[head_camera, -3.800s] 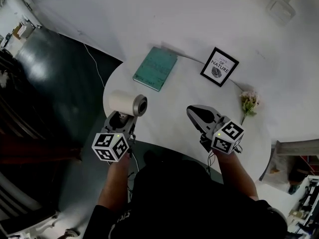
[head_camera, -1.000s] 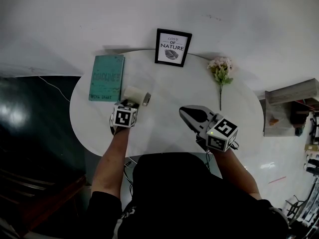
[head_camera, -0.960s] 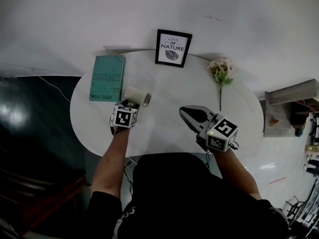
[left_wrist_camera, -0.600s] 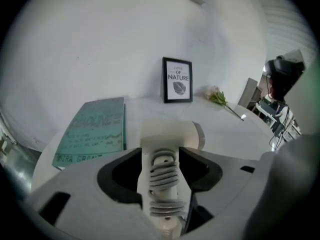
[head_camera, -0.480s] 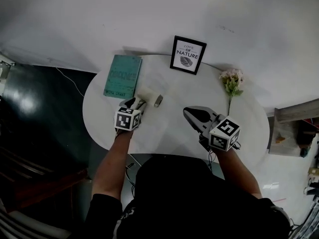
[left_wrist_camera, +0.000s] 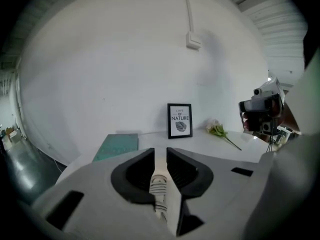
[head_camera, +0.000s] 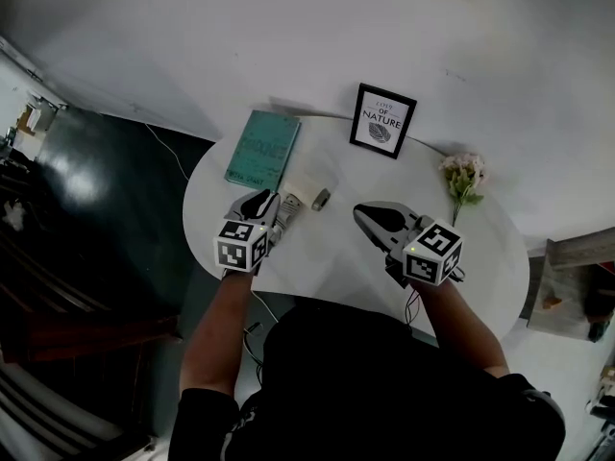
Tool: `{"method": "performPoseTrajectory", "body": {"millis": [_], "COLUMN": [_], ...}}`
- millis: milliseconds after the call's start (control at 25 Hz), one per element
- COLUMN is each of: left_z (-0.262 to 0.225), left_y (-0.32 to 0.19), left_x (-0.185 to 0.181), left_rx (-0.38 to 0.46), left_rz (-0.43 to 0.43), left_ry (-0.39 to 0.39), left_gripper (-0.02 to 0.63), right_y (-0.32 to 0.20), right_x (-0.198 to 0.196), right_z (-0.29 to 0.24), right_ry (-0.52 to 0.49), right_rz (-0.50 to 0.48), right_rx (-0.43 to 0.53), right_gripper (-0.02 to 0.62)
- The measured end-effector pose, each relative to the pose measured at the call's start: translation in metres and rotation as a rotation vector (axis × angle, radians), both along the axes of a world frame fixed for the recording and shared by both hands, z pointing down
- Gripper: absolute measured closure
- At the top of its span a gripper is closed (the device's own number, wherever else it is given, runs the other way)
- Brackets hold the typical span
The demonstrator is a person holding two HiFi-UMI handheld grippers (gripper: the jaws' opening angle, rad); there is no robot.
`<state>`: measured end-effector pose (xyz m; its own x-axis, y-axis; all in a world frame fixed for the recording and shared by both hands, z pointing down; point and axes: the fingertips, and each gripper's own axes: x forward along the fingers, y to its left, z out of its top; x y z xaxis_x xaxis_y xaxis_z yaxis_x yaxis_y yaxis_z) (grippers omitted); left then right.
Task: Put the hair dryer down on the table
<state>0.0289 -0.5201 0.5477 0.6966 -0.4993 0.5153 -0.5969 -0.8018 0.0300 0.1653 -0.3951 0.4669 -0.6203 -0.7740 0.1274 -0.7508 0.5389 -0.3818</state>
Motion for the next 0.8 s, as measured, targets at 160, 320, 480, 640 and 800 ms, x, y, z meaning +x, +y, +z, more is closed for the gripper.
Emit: {"method": "performPoseTrajectory", "body": {"millis": [160, 320, 480, 640, 800], "left_z": [-0.028, -0.053, -0.09, -0.111, -0.11], "left_y": [0.009, 0.011, 0.01, 0.011, 0.015], "left_x": [0.0, -0.013, -0.044, -0.081, -0.125], "left_rx": [0.047, 0.088, 0.138, 0.185, 0.188], "left_rz": [-0.005, -0.038, -0.118, -0.147, -0.147], "left_ry": [0.058, 0.137, 0.257, 0.318, 0.352], "left_gripper": [0.546, 0.538, 0.538, 0.585, 0.597], "right_y": [0.002, 0.003, 0.006, 0.011, 0.016], "right_x": [0.0, -0.006, -0.011, -0.025, -0.059], "right_z": [-0.006, -0.016, -0.021, -0.021, -0.026], "right_ry": [-0.005, 0.01, 0.03, 0.063, 0.087], "right_rz": [-0.002, 0.006, 0.043, 0.092, 0.129], "right_rx": [0.014, 0.038, 0.046, 0.039, 0.049], "right_gripper": [0.586, 0.588, 0.589, 0.589, 0.589]}}
